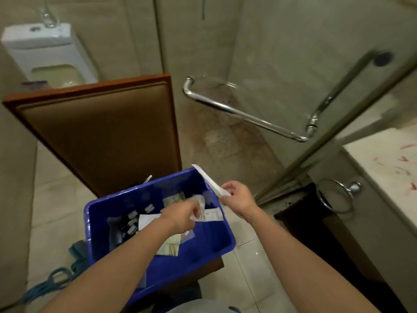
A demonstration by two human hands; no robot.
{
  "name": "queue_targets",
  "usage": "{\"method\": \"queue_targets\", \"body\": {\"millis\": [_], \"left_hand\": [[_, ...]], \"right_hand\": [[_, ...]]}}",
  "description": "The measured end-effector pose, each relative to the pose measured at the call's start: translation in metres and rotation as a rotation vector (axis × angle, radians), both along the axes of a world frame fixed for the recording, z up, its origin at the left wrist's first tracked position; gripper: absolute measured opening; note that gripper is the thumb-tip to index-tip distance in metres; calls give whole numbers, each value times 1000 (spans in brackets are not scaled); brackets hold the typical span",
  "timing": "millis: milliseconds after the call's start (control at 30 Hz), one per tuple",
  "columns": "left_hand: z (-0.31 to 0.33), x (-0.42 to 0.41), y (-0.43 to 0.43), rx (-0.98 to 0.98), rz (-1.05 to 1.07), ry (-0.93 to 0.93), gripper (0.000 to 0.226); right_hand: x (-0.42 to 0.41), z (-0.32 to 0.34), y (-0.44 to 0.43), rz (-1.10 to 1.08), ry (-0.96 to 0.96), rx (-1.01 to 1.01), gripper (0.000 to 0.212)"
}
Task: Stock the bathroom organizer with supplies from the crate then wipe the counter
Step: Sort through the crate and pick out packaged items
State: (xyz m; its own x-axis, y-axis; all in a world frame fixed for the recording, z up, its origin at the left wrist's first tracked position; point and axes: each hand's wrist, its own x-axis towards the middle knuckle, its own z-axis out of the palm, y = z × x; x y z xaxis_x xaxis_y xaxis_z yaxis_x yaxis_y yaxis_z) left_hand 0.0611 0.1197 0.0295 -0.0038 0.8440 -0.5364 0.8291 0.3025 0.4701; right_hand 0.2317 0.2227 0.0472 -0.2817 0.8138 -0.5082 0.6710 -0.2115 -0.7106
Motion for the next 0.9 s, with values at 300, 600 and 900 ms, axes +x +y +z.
{"method": "queue_targets", "body": {"millis": [300, 600, 900], "left_hand": [[49, 110, 24, 168, -254, 44, 45], [99, 242, 22, 350, -528, 81, 33], [133, 355, 14, 502, -705, 59, 44]], "right_hand": [[139, 53, -24, -241, -4, 129, 22], [276, 102, -78, -419, -57, 262, 19], [392, 132, -132, -646, -82, 364, 18]]}}
